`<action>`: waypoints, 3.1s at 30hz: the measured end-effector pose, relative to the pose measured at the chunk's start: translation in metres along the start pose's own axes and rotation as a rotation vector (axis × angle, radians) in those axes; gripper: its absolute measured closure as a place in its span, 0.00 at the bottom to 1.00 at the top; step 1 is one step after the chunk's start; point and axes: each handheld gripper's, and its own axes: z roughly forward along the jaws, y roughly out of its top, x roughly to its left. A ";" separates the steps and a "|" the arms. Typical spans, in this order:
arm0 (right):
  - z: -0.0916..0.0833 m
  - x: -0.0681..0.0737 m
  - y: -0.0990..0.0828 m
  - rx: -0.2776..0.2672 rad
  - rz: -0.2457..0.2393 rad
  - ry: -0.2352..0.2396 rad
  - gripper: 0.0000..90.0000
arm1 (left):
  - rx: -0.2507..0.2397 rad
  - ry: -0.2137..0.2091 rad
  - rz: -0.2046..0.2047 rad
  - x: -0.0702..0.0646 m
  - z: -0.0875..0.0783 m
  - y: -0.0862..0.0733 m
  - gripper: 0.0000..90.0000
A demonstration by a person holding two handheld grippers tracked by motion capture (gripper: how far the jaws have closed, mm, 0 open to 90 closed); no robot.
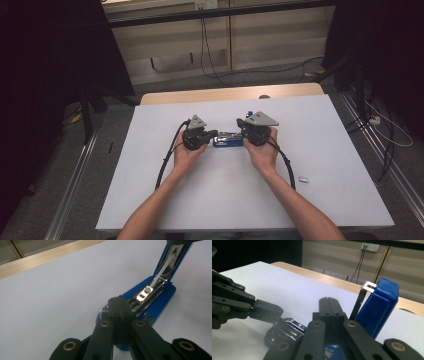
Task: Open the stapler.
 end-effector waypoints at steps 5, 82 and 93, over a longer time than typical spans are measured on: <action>-0.002 0.001 -0.001 0.006 -0.008 -0.003 1.00 | -0.001 -0.001 -0.005 0.000 0.000 0.000 1.00; -0.030 -0.052 -0.031 0.106 0.016 -0.056 1.00 | -0.008 0.000 -0.019 0.001 0.000 -0.001 1.00; -0.030 -0.056 -0.034 0.157 -0.001 -0.076 1.00 | -0.007 0.000 -0.019 0.001 0.000 -0.001 1.00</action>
